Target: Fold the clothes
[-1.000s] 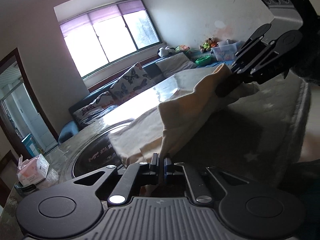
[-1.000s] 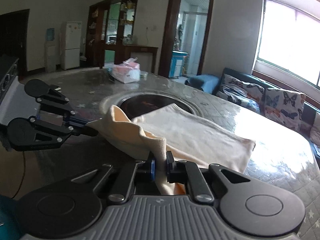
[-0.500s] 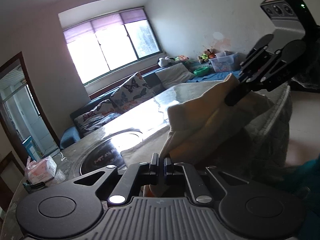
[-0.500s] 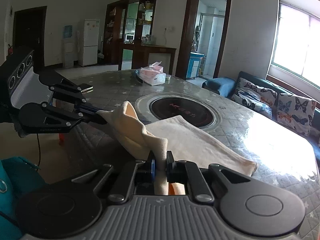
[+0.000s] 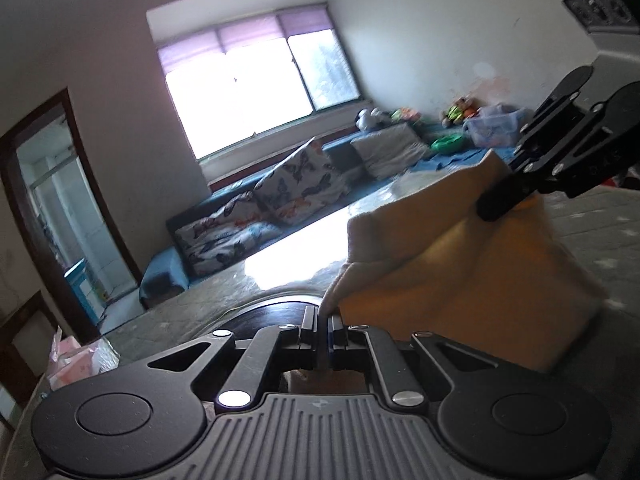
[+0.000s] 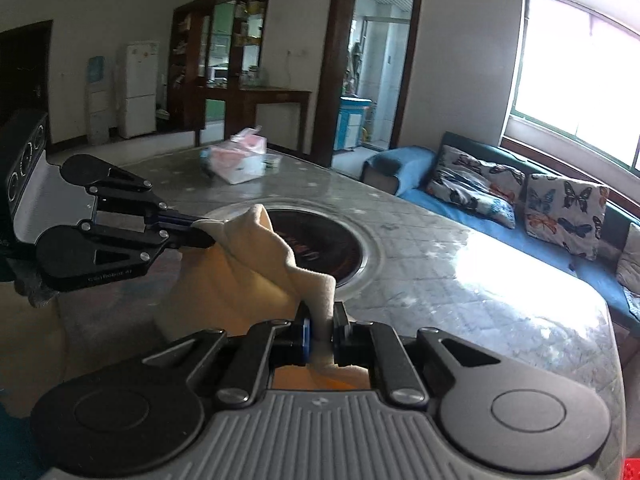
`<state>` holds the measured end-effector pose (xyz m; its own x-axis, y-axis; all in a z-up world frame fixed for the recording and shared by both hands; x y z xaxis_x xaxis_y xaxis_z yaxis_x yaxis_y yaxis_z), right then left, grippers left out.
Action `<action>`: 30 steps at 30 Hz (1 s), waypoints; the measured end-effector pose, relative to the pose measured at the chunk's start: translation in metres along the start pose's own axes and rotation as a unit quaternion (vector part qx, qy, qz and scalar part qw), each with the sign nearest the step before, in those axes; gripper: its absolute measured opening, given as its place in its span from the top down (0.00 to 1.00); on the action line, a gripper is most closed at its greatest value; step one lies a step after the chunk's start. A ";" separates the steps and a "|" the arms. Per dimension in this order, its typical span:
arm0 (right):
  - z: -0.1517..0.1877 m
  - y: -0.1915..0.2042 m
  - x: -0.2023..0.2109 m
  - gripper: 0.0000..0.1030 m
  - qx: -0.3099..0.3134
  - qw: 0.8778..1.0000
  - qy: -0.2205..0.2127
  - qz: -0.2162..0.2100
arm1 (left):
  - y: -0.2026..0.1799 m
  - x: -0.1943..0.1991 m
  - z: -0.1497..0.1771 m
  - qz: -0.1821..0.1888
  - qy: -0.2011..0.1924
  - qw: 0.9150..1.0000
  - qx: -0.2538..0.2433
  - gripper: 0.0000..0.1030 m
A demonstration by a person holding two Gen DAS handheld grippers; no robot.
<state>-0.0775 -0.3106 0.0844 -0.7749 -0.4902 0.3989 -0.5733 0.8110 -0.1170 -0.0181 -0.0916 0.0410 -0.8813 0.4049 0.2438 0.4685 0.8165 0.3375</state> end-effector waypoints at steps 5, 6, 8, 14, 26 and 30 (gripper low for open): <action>0.010 -0.031 -0.056 0.91 -0.023 0.999 0.021 0.030 | 0.006 -0.059 0.018 -0.021 0.050 0.998 0.013 0.91; 0.016 -0.035 -0.068 0.90 -0.032 0.998 0.031 0.038 | 0.006 -0.067 0.024 -0.023 0.060 0.998 0.017 0.91; 0.029 -0.043 -0.091 0.88 -0.049 0.996 0.049 0.054 | 0.006 -0.081 0.035 -0.027 0.079 0.996 0.024 0.84; 0.058 -0.065 -0.099 0.82 -0.109 0.987 0.057 0.106 | 0.017 -0.078 0.041 -0.051 0.088 0.994 0.042 0.79; 0.058 -0.052 -0.096 0.82 -0.132 0.988 0.056 0.065 | -0.020 -0.076 0.018 0.026 0.090 0.993 0.070 0.77; 0.066 -0.057 -0.106 0.82 -0.140 0.985 0.066 0.078 | -0.008 -0.099 0.033 0.023 0.126 0.988 0.081 0.77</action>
Point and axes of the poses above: each gripper's, at about its wrist camera, not at the fingertips, and x roughly against the way its jaws point, y to its left, z to its underside, the point moved 5 cm from there along -x, roughly the way its jaws point, and after that the axes turned 9 degrees about -y, right-handed, at the moved point
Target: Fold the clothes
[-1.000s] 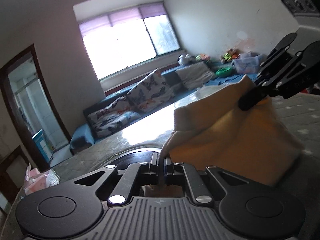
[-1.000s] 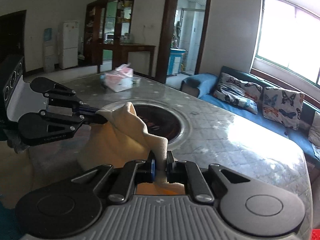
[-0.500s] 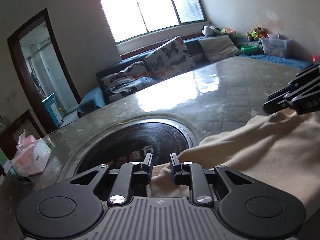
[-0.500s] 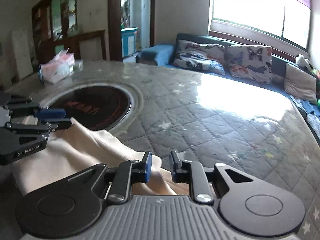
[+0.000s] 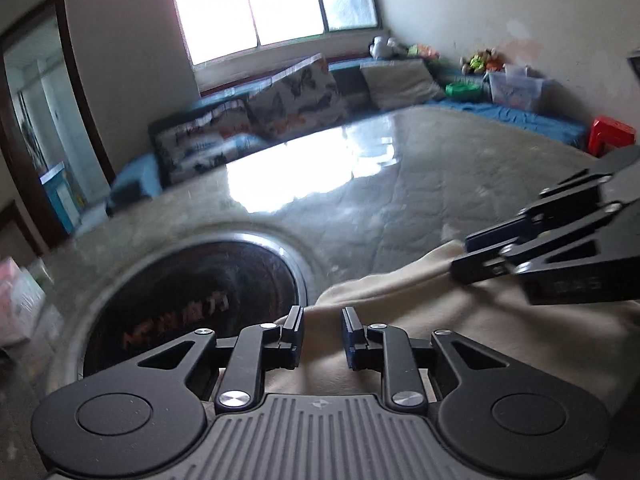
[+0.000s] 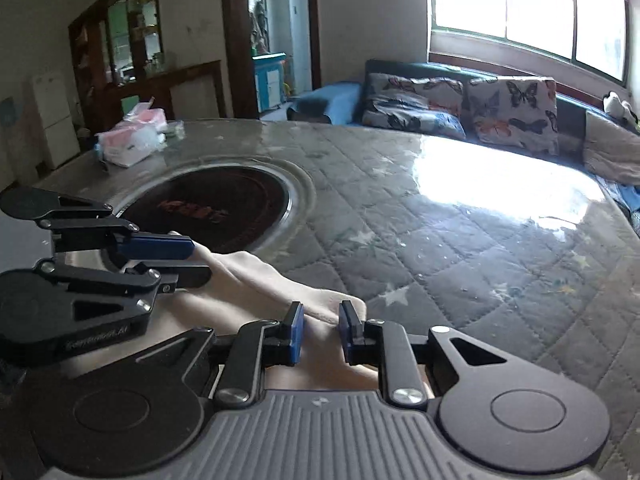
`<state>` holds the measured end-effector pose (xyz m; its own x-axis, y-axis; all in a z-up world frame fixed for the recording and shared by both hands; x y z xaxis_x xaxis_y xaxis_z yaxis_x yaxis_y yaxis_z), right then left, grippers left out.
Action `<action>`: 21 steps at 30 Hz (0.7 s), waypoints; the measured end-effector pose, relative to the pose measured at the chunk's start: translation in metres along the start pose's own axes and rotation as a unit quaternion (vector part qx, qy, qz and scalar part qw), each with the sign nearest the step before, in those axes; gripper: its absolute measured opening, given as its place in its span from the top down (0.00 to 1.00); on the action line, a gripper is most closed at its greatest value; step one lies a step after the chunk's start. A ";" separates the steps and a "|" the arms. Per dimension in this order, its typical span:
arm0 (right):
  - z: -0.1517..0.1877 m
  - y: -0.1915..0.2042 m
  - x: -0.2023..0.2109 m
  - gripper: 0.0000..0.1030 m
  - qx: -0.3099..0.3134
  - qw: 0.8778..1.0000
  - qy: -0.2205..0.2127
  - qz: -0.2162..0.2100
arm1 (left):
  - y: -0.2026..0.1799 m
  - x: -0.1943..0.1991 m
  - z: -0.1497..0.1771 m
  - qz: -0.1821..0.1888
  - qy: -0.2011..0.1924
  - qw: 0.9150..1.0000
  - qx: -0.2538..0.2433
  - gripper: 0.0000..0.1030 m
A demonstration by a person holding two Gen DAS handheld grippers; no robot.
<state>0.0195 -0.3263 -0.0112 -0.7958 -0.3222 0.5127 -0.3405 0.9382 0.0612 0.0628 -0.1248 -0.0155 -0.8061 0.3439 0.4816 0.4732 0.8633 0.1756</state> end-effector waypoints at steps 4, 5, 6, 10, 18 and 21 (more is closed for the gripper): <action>0.001 0.003 -0.001 0.82 0.005 1.000 -0.008 0.006 | 0.008 -0.009 0.002 -0.006 0.005 1.000 0.021 0.73; 0.001 0.002 0.000 0.82 0.001 1.000 -0.012 0.006 | 0.009 -0.009 0.002 -0.008 0.006 1.000 0.028 0.71; 0.000 0.001 0.002 0.82 -0.004 1.000 -0.016 0.006 | 0.009 -0.008 0.002 -0.009 0.005 1.000 0.028 0.71; 0.003 0.003 0.012 0.82 0.001 1.000 -0.021 0.004 | 0.009 -0.006 0.003 -0.013 0.000 1.000 0.024 0.66; 0.008 -0.023 0.022 0.82 -0.031 0.998 -0.029 0.036 | 0.013 0.003 0.000 -0.017 -0.016 0.999 0.028 0.53; 0.010 -0.038 0.038 0.82 -0.039 0.997 -0.031 0.056 | 0.010 0.013 -0.004 -0.015 -0.027 0.999 0.031 0.53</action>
Point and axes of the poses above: each gripper's, at about its wrist camera, not at the fingertips, and x roughly against the way its jaws point, y to its left, z to its underside, the point moved 5 cm from there along -x, roughly the way its jaws point, and after that the axes turned 9 degrees about -y, right-handed, at the moved point
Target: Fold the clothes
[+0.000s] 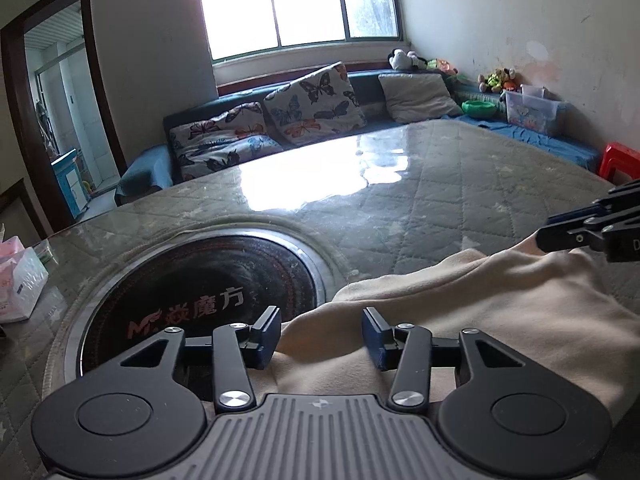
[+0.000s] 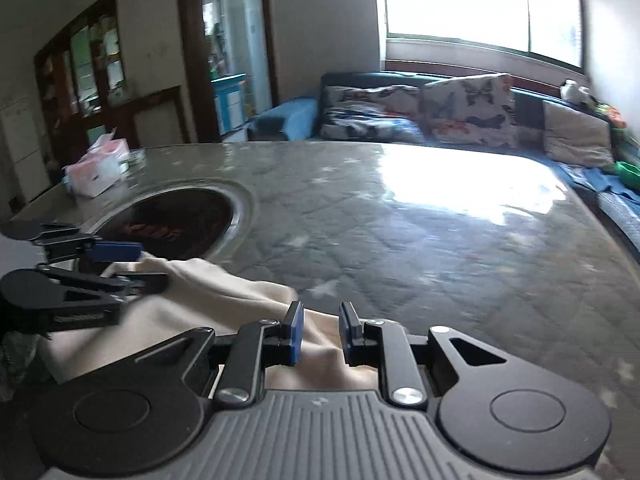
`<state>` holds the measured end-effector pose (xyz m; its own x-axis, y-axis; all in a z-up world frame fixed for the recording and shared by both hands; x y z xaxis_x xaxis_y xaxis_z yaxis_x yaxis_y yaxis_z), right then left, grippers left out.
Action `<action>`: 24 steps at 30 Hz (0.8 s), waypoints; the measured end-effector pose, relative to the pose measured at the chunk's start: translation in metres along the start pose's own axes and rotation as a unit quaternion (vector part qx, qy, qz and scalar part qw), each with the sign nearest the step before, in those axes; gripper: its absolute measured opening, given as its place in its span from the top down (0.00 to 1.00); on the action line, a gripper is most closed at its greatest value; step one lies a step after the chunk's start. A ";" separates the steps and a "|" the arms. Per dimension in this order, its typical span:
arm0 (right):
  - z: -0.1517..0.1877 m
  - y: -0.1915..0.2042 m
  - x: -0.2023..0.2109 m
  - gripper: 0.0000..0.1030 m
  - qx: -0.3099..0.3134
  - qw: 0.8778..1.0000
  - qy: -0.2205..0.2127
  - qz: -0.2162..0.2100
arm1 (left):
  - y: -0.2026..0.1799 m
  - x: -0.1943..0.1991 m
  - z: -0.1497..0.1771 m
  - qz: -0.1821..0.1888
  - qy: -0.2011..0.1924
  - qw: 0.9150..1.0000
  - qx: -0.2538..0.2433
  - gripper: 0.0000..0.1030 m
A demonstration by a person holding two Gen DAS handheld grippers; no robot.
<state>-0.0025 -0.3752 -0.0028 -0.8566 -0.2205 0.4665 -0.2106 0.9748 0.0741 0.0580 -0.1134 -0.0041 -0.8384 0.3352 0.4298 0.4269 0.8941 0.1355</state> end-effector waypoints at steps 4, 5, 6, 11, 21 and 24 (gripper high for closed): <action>0.006 -0.014 0.014 0.82 -0.005 1.000 0.009 0.008 | -0.020 0.018 -0.003 0.031 -0.017 0.999 -0.004 0.52; 0.009 -0.015 0.016 0.82 -0.008 1.000 0.011 0.006 | -0.027 0.022 -0.004 0.041 -0.020 0.999 -0.006 0.51; 0.011 -0.015 0.017 0.82 -0.012 1.000 0.014 0.003 | -0.034 0.025 -0.004 0.052 -0.023 0.998 -0.009 0.51; 0.021 -0.015 0.017 0.81 -0.027 0.999 0.018 -0.002 | -0.073 0.039 -0.002 0.100 -0.035 0.994 -0.030 0.51; 0.026 -0.015 0.014 0.85 -0.007 1.000 0.026 -0.011 | -0.109 0.047 0.005 0.169 -0.044 0.983 -0.056 0.53; 0.023 -0.013 0.011 0.91 0.008 0.999 0.030 -0.016 | -0.116 0.047 0.009 0.186 -0.042 0.979 -0.068 0.53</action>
Point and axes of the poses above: each gripper's, at about its wrist camera, not at the fingertips, and x roughly against the way its jaws point, y to its left, z to its underside, the point moved 5 cm from there along -x, roughly the way its jaws point, and after that the axes turned 9 degrees about -y, right-handed, at the moved point
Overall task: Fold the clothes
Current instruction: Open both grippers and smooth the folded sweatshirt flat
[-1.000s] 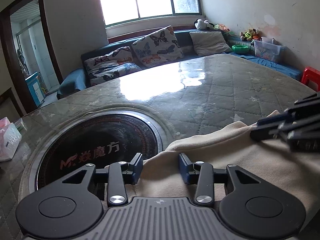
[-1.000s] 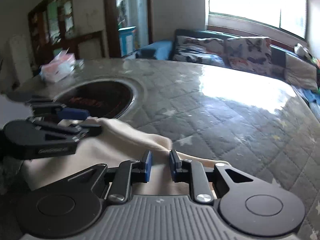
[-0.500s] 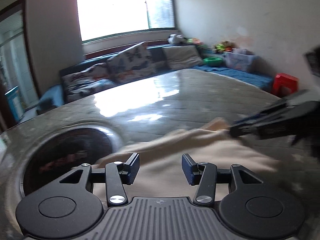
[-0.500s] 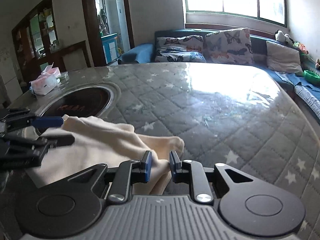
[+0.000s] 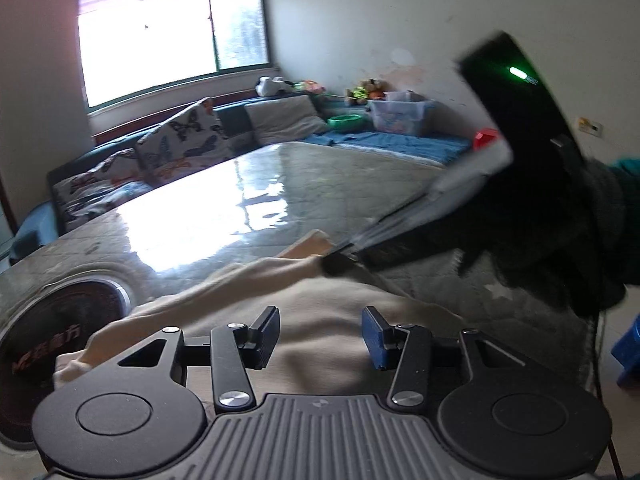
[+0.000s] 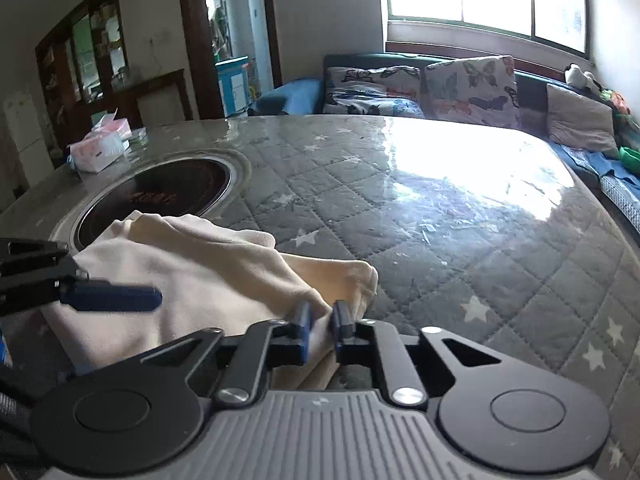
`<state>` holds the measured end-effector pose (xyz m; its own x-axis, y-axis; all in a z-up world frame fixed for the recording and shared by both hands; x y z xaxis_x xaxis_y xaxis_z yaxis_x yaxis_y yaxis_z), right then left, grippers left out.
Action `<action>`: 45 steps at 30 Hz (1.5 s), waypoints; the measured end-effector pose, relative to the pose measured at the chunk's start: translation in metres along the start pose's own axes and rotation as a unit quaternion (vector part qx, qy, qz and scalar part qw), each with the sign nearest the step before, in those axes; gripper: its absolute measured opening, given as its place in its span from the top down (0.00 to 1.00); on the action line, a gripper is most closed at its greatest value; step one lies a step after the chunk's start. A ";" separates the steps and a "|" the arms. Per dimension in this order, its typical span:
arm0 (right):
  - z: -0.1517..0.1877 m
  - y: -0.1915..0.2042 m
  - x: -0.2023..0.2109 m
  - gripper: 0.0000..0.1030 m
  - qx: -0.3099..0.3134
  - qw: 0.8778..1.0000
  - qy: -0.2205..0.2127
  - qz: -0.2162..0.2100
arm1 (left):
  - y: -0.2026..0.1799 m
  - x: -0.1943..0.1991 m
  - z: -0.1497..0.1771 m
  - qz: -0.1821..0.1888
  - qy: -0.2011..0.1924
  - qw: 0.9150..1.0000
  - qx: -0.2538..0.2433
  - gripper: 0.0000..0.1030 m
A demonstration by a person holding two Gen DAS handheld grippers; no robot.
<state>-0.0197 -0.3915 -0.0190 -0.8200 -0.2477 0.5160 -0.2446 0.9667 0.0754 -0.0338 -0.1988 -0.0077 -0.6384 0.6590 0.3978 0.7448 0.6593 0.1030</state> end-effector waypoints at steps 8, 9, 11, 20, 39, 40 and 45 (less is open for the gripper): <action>0.000 0.002 -0.009 0.91 0.032 0.999 0.006 0.000 | -0.013 -0.005 0.007 0.012 0.001 1.000 -0.022 0.54; -0.001 0.003 -0.007 0.91 0.034 0.999 0.004 0.000 | -0.012 -0.003 0.006 0.010 -0.001 1.000 -0.023 0.53; -0.005 0.004 0.001 0.89 0.030 1.000 -0.006 -0.002 | -0.006 0.004 0.003 0.006 -0.007 1.000 -0.019 0.52; -0.009 0.038 0.034 0.72 0.053 0.997 -0.031 -0.047 | 0.046 0.048 0.010 -0.071 -0.018 0.997 0.034 0.50; -0.013 0.080 0.014 0.57 0.098 0.991 -0.010 -0.090 | 0.100 0.076 0.050 -0.143 0.001 0.981 0.134 0.45; -0.019 0.082 0.009 0.58 0.095 0.991 -0.008 -0.094 | 0.100 0.076 0.050 -0.143 0.001 0.980 0.136 0.45; -0.041 0.108 -0.035 0.77 0.096 0.987 0.023 -0.126 | 0.101 0.078 0.052 -0.141 -0.002 0.979 0.144 0.44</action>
<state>0.0038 -0.2757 0.0065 -0.6980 -0.4706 0.5398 -0.5340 0.8443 0.0455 -0.0182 -0.0622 -0.0134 -0.8119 0.4373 0.3868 0.4534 0.8897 -0.0541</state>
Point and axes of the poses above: each gripper's, at about its wrist camera, not at the fingertips, and x roughly against the way its jaws point, y to its left, z to its underside, the point moved 5 cm from there along -x, roughly the way its jaws point, and after that the axes turned 9 degrees about -y, right-handed, at the moved point
